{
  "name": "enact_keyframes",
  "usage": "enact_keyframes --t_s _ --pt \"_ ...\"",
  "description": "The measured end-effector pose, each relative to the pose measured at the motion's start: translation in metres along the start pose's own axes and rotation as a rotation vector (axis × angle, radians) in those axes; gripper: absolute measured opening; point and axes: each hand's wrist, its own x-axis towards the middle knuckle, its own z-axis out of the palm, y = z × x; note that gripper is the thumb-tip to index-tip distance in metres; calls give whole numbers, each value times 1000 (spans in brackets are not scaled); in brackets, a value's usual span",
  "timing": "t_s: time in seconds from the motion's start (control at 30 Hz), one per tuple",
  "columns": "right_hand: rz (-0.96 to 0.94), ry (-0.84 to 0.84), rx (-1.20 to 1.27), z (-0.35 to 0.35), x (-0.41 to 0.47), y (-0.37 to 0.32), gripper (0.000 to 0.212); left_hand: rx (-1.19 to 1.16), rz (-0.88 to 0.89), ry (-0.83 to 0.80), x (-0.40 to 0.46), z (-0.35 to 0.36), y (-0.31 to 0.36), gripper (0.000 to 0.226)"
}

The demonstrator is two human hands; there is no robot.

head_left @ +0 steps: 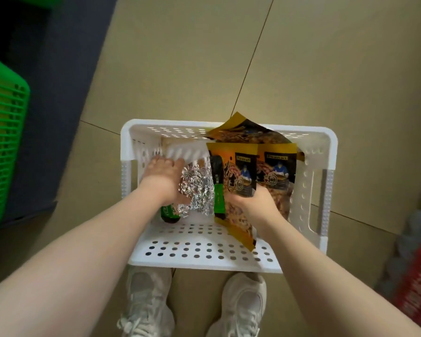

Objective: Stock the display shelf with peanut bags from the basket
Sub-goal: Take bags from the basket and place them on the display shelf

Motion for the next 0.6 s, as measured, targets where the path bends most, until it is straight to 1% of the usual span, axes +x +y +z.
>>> enact_keyframes --t_s 0.03,0.1,0.13,0.17,0.23,0.37,0.47,0.57,0.6 --pt "10 3 -33 -3 -2 0 4 -10 10 -24 -2 -2 0 99" --pt "36 -15 -68 -16 -9 1 12 -20 80 -83 -14 -3 0 88" --pt "40 -25 -79 -25 -16 0 14 -4 126 -74 -22 0 0 81" --pt "30 -25 -82 -34 -26 -2 18 18 165 -19 -31 4 0 72" --pt "16 0 -42 -53 -45 -7 23 23 173 112 -47 11 3 57" --pt "62 116 54 -77 -98 -27 16 71 181 193 -101 -2 18 56" --pt "41 179 -74 -83 -150 -59 18 82 188 195 -156 -37 22 56" --pt "-123 236 -322 -89 -221 -109 17 64 206 206 -227 -78 15 49" --pt "-164 245 -357 -91 -247 -127 17 41 198 229 -254 -92 10 49"
